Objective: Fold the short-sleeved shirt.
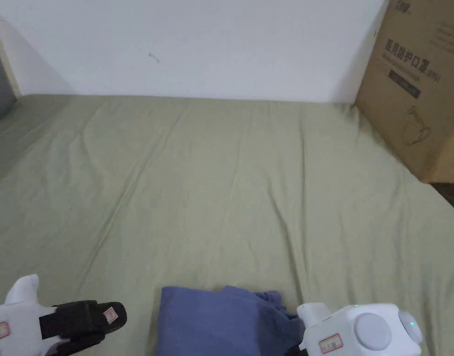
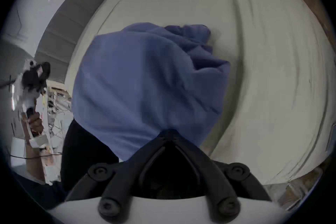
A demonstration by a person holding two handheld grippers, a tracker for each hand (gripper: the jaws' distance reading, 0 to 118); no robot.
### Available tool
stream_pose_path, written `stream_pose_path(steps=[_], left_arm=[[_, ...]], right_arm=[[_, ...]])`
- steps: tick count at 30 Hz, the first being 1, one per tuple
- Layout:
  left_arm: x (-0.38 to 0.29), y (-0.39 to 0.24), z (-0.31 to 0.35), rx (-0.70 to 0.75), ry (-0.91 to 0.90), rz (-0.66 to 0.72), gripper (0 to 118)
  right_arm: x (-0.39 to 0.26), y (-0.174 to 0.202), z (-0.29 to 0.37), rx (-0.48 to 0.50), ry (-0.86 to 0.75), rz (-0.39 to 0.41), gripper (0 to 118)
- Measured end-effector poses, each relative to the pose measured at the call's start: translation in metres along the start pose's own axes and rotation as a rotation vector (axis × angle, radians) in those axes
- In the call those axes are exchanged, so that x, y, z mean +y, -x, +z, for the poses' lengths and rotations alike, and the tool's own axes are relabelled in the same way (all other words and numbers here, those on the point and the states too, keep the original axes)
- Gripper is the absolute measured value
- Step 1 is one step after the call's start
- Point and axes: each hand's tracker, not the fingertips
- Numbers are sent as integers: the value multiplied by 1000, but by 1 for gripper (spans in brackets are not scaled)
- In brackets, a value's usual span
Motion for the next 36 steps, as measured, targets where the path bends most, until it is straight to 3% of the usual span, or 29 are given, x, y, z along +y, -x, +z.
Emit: stream_pose_path(steps=[2,3,4,5,6,7,9,14,18,21,23,25,26,27,28,29,31,36], left_arm=[[2,8,-10,-7,28,8,0],[2,14,-16,-28,54,32,4],[4,21,-23,-66,76,56,16],[7,29,-31,-90,105,74,36],[9,36,-40,-113,128,80,69],[10,42,-48,-140,151,68,92],[12,50,-69,-168,190,50,118],[5,65,-142,-219,373,143,118],[-1,63,-187,-421,430,198,118],[-12,57,-202,-421,447,154,117],[-13,57,-198,-416,444,130,108],[-8,59,-189,-309,416,90,92],[-6,59,-184,-177,397,31,47],[-12,63,-182,-30,423,-43,22],[-13,67,-179,-137,419,29,22],[-11,59,-173,-167,376,64,22],[-13,38,-165,-94,362,-63,22],[20,6,-99,-178,251,-136,22]], right_arm=[[4,-4,0,33,1,-73,0],[4,-6,-3,28,5,-59,0],[6,-7,-5,27,12,-44,0],[5,-6,-6,27,17,-33,0],[6,-8,-6,32,21,-32,0],[7,-10,-6,42,26,-40,0],[6,-14,-6,66,29,-72,0],[-1,-19,-5,96,10,-112,0],[-4,-9,-2,109,-11,-157,0],[-2,-12,-1,114,-7,-163,0],[-2,-9,-1,113,-6,-161,0],[-4,-6,2,112,-10,-160,0],[-5,-4,3,110,-13,-163,0],[-6,-1,5,121,-24,-171,0],[-7,2,9,155,-52,-196,0],[-6,3,14,127,-44,-193,0],[-8,14,26,94,-75,-167,0],[-15,40,70,122,-188,-123,0]])
